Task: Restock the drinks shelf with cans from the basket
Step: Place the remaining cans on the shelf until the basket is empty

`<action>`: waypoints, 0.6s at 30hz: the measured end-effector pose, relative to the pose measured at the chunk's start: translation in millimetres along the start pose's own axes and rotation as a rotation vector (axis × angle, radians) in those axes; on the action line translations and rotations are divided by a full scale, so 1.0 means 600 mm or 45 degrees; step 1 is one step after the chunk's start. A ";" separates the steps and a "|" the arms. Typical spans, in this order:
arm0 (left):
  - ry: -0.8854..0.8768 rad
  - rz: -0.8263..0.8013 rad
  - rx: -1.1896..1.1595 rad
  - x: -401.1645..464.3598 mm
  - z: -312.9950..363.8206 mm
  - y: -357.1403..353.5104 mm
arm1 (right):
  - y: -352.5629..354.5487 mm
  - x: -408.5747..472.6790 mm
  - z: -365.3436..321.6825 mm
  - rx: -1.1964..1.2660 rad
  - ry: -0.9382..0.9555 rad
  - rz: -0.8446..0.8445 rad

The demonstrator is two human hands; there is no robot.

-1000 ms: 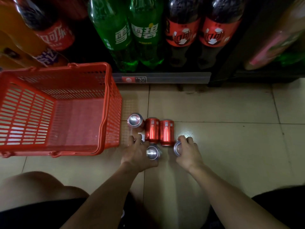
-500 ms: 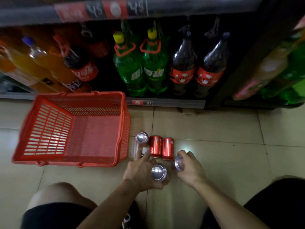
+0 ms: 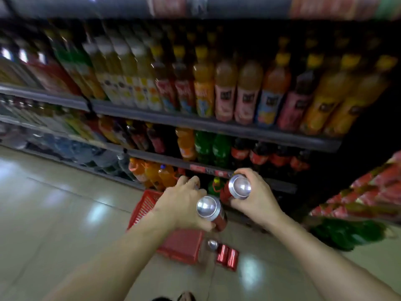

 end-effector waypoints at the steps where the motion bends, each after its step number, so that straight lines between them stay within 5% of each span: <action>1: 0.011 0.046 0.028 -0.024 -0.013 0.068 | 0.026 0.009 -0.069 0.014 0.044 0.000; 8: 0.087 0.182 0.168 -0.171 -0.132 0.433 | 0.130 0.067 -0.460 0.117 0.316 0.016; 18: 0.040 0.319 0.186 -0.327 -0.327 0.738 | 0.159 0.127 -0.832 0.179 0.633 0.179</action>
Point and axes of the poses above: each hand's wrist, its own x-axis towards the middle knuckle, its own y-axis out of the back of the hand, z = x × y, the point moved 2 cm from there along x, towards the middle knuckle, and after that the axes turned 6 degrees about -z, right-handed, at the moved point
